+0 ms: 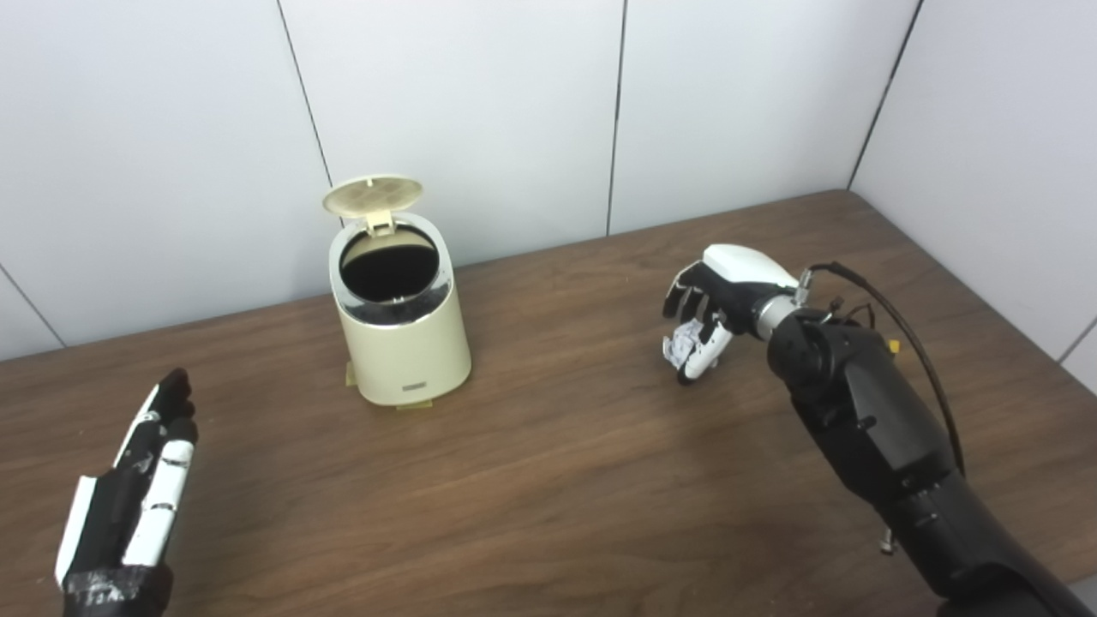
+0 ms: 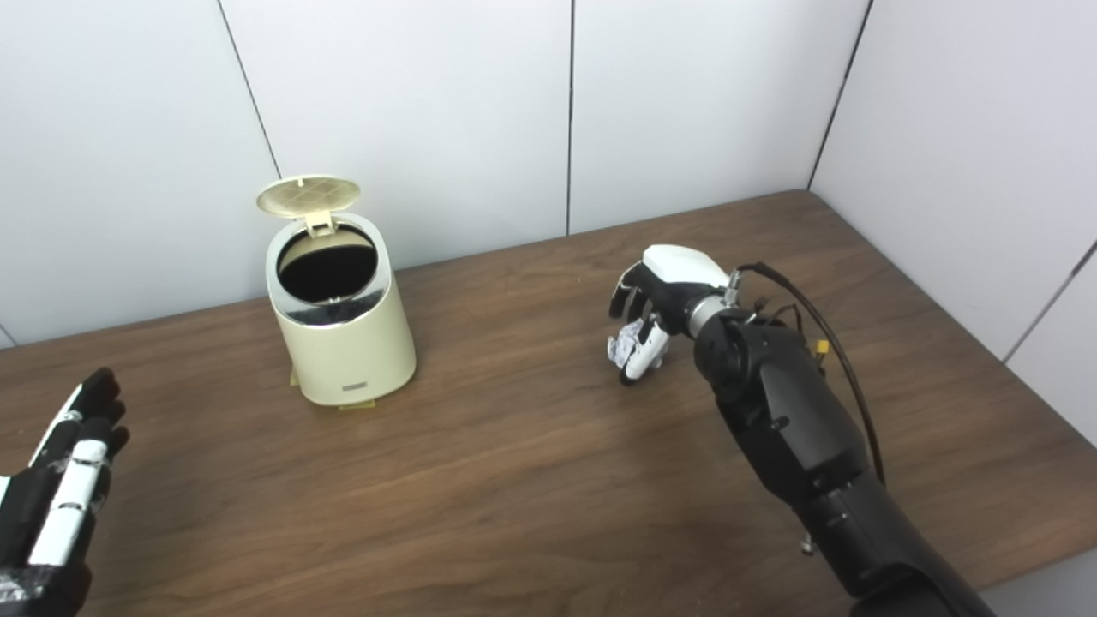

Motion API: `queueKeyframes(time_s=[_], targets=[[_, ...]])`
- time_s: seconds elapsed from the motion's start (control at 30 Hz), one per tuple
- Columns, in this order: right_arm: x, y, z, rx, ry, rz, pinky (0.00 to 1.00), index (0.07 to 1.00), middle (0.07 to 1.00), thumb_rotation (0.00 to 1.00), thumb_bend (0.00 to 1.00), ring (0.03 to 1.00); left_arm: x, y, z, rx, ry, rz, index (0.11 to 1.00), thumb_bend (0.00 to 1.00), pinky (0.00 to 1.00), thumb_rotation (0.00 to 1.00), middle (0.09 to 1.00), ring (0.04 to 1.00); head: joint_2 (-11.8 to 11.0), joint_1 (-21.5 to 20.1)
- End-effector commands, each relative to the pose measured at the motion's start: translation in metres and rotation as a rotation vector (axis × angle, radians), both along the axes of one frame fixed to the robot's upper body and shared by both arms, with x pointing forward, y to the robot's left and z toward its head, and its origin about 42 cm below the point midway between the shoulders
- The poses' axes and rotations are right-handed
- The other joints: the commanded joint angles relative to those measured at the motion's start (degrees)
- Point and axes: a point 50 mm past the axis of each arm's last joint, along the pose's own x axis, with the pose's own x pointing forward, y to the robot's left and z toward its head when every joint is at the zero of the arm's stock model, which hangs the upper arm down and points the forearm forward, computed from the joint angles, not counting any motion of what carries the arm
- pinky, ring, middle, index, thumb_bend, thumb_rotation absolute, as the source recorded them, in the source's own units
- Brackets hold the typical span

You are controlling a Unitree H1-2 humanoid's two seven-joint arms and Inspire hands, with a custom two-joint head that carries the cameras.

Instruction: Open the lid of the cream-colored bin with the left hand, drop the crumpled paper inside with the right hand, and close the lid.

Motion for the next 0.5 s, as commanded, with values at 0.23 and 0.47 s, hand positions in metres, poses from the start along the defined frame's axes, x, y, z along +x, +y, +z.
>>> queueKeyframes(time_s=[0.23, 0.47], targets=[[0.0034, -0.0101, 0.0207, -0.047, -0.001, -0.006, 0.53, 0.618, 0.667, 0.0, 0.95, 0.591, 0.0038, 0.001, 0.0186, 0.004, -0.071, -0.024, 1.0, 0.4, 1.0, 0.72, 0.995, 1.0, 0.26, 0.16], [0.0037, -0.0055, 0.019, -0.04, 0.018, -0.007, 0.52, 0.616, 0.627, 0.0, 0.96, 0.552, 0.004, 0.001, 0.0235, -0.013, -0.077, -0.029, 1.0, 0.4, 1.0, 0.72, 0.999, 1.0, 0.45, 0.08]])
